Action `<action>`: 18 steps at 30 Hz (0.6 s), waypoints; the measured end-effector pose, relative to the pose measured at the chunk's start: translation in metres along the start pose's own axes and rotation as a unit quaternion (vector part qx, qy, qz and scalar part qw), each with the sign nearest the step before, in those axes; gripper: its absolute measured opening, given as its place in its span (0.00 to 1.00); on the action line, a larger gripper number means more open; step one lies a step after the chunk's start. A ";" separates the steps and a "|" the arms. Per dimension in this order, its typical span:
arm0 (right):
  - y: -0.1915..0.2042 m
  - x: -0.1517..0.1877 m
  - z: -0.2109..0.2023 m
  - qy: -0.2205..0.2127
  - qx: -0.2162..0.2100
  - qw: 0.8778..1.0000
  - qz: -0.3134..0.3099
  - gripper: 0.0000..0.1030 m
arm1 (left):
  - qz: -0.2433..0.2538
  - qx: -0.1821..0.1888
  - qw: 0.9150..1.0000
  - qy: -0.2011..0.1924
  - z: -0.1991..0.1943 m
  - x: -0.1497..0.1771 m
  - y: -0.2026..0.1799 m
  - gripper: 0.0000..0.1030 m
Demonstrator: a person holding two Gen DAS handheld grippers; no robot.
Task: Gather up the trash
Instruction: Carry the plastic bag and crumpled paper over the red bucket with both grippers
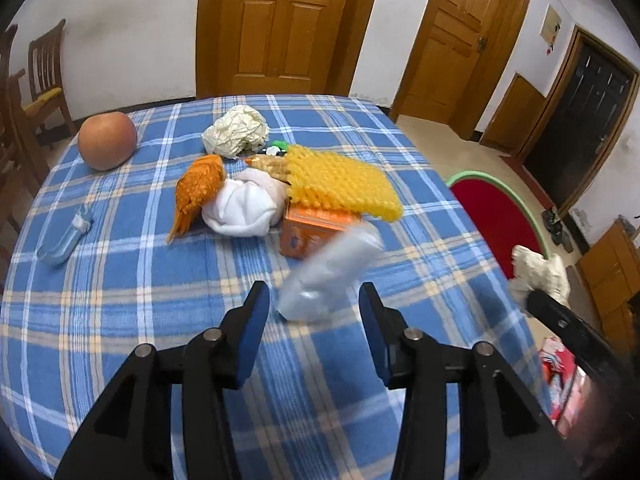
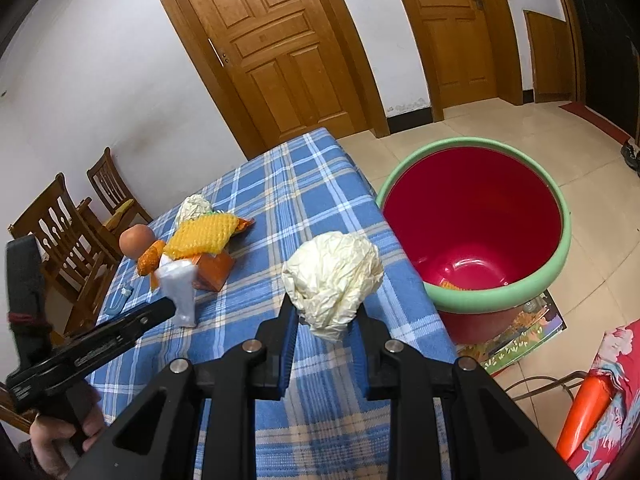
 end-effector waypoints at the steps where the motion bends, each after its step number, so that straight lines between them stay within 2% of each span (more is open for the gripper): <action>1: -0.001 0.000 0.000 0.000 0.000 1.000 0.000 0.26 | 0.002 0.001 1.000 -0.001 0.002 -0.001 0.001 0.46; 9: -0.007 -0.001 0.001 0.001 0.000 1.000 0.005 0.26 | 0.034 0.034 0.999 0.013 0.022 -0.002 -0.015 0.45; 12: -0.009 -0.001 0.001 0.001 0.000 1.000 0.008 0.26 | 0.047 0.032 0.998 0.022 0.028 0.001 -0.022 0.30; 13: -0.010 -0.001 0.002 0.001 0.000 1.000 0.009 0.26 | 0.049 0.032 0.998 0.025 0.030 0.001 -0.023 0.22; 18: -0.014 0.000 0.003 0.004 -0.003 1.000 0.015 0.26 | 0.053 0.047 0.997 0.025 0.028 0.004 -0.029 0.19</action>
Point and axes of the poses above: each gripper's, at about its wrist camera, not at the fingertips, and z roughly the way its jaws point, y to its left, x to its underside, the point moved 4 cm from there along z, roughly the way its jaws point
